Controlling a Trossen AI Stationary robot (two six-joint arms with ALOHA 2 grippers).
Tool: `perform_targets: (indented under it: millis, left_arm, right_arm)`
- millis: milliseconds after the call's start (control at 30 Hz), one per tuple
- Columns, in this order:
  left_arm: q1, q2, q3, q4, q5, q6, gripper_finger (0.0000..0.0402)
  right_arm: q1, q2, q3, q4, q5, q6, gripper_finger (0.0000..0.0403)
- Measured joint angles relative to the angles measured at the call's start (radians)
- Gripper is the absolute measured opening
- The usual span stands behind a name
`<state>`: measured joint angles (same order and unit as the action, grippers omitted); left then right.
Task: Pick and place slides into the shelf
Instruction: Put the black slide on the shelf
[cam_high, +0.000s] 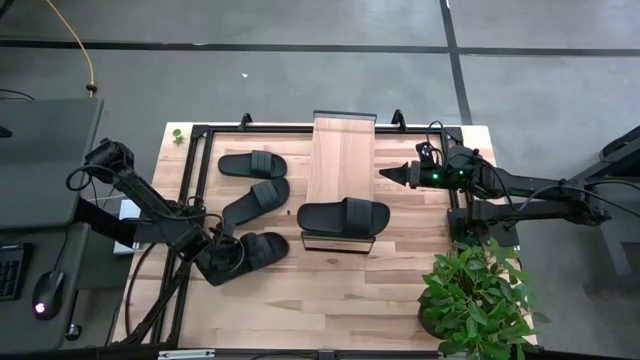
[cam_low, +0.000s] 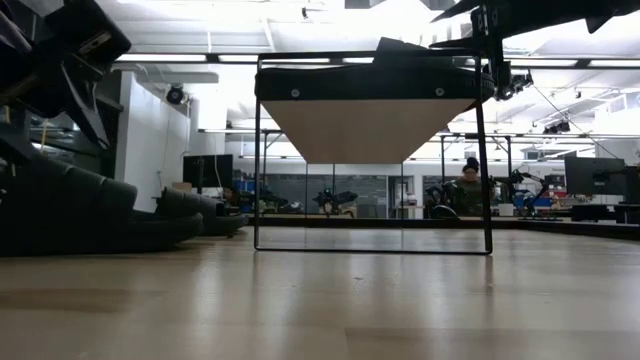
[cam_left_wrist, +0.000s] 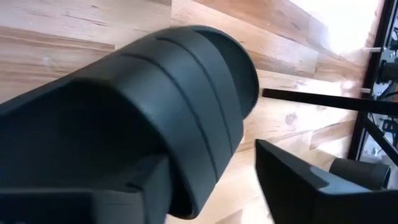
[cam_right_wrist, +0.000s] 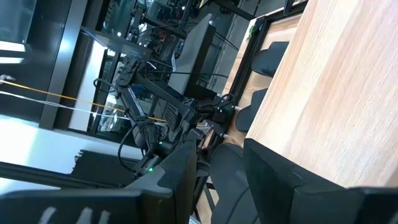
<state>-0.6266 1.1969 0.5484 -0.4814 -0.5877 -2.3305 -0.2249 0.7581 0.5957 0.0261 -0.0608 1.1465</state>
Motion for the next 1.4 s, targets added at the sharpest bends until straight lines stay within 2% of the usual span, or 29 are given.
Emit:
perform_targets:
  millis: [367, 567, 733, 1033, 1200, 1400]
  left_arm:
    - [-0.002, 0.0, 0.0, -0.003, -0.008, 0.011, 0.0012]
    - [-0.002, 0.0, 0.0, -0.005, -0.008, 0.013, 0.0025]
    - [-0.002, 0.0, 0.0, 0.016, -0.009, 0.021, 0.0005]
    - [-0.002, 0.0, 0.027, -0.003, -0.007, 0.047, 0.0004]
    - [-0.002, -0.004, 0.072, -0.077, -0.007, 0.059, 0.0003]
    - [-0.002, -0.018, 0.162, -0.245, -0.007, 0.078, 0.0002]
  right_arm:
    - [0.0, 0.0, 0.0, 0.0, 0.0, -0.002, 0.0126]
    - [0.0, 0.0, 0.0, 0.0, -0.003, -0.002, 0.0126]
    - [0.0, 0.0, 0.0, 0.0, -0.02, -0.002, 0.0126]
    - [0.0, 0.0, 0.0, 0.0, -0.022, -0.002, 0.0126]
    - [0.0, 0.0, 0.0, 0.0, -0.022, -0.002, 0.0126]
    - [0.0, 0.0, 0.0, 0.0, -0.022, -0.002, 0.0126]
